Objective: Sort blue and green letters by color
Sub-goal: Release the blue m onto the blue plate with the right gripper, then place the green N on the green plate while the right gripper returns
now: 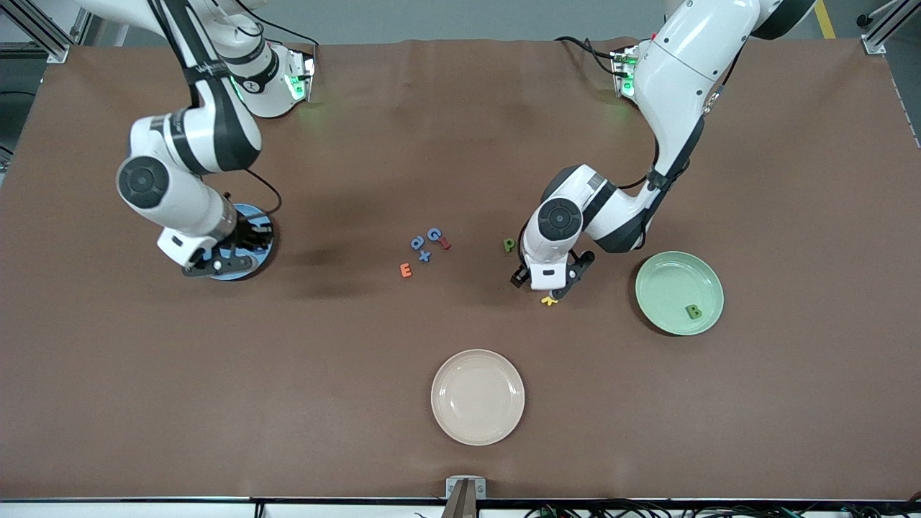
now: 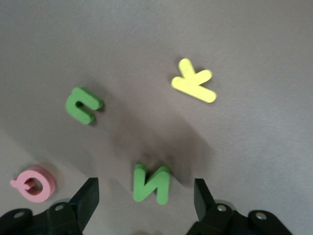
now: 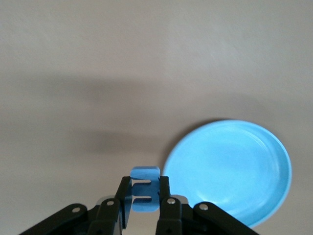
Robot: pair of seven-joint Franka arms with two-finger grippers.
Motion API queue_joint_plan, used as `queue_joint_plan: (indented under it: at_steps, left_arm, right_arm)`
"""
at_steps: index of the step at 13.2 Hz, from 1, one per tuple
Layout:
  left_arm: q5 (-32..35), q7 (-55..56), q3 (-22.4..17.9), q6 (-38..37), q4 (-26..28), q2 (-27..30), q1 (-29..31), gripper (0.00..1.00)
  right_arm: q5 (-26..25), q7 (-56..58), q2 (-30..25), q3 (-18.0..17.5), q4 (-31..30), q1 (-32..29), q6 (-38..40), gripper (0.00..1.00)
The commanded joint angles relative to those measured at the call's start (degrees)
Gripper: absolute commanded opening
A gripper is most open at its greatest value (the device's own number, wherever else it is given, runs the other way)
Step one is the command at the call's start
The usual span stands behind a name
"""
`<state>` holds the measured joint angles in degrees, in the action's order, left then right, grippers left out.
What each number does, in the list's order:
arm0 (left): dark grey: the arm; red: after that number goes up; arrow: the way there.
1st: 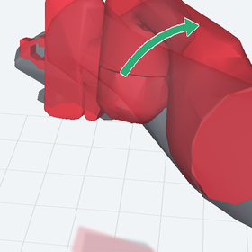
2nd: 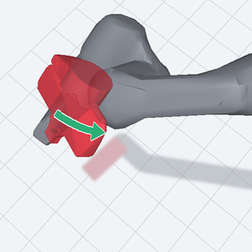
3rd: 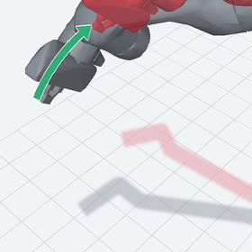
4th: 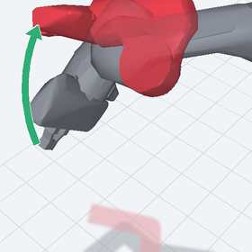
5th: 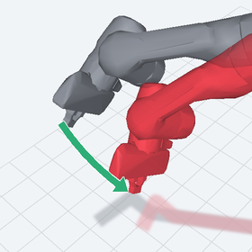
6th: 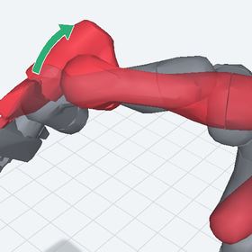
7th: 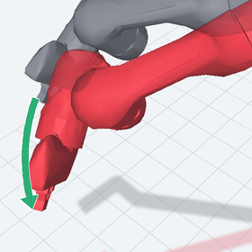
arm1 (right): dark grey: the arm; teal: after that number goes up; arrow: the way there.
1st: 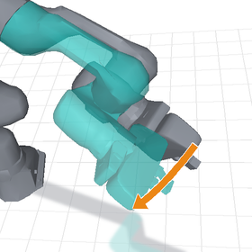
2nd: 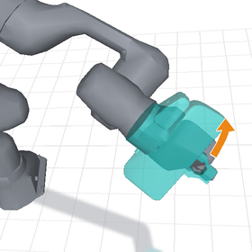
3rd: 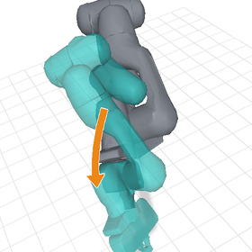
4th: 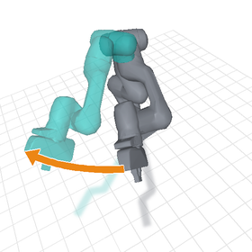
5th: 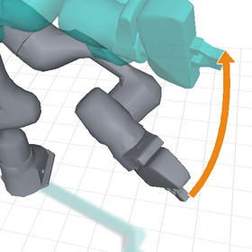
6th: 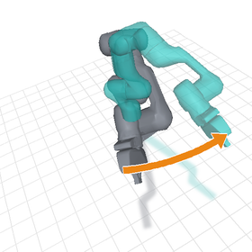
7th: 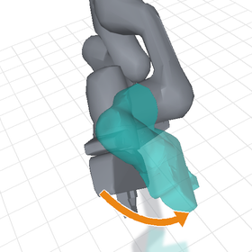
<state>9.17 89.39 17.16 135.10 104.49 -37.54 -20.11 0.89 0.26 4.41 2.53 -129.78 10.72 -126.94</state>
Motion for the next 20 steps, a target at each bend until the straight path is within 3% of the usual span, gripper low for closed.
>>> queue_joint_plan:
  at_steps: [1,4,5,6,7,9,14,17,20]
  left_arm:
    - [0.14,1.66,-0.37,-0.01,1.76,1.16,-0.63,0.86]
    - [0.14,2.10,-0.28,1.47,2.20,0.37,-0.55,0.80]
    - [0.14,2.10,-0.28,2.18,2.20,0.02,-0.81,0.72]
    - [0.14,2.10,-0.28,2.53,2.47,-0.25,-0.81,0.56]
    - [0.14,2.01,-0.37,2.45,2.55,-0.16,-0.72,0.33]
    - [0.14,1.93,-0.28,2.10,2.56,0.88,-0.29,0.00]
    - [0.32,-6.13,-0.37,-2.99,1.32,8.70,4.97,0.00]
    - [0.41,-19.82,-0.37,-7.12,1.50,11.43,13.57,0.00]
    - [0.49,-31.36,-0.46,-7.48,1.68,11.09,20.53,0.00]
  right_arm:
    - [-0.63,4.74,-3.26,-1.12,-9.76,-5.17,-7.15,0.02]
    - [-0.63,5.19,-1.78,-1.04,-15.92,-5.71,-16.90,0.07]
    - [-0.63,5.19,-0.64,-1.04,-16.11,-5.80,-18.07,0.21]
    - [-0.63,5.19,0.16,-1.04,-15.94,-6.32,-18.34,0.59]
    - [-0.63,5.19,0.16,-1.04,-15.85,-6.59,-18.35,1.00]
    - [-0.63,5.28,-0.01,-1.12,-15.68,-6.59,-18.26,1.00]
    - [0.34,0.29,-0.54,-1.74,-12.96,-3.53,-14.39,1.00]
    - [3.58,-12.08,-0.45,-1.56,-11.20,6.74,-14.83,1.00]
    - [3.68,-27.62,1.38,-1.56,-6.99,17.10,-15.01,1.00]
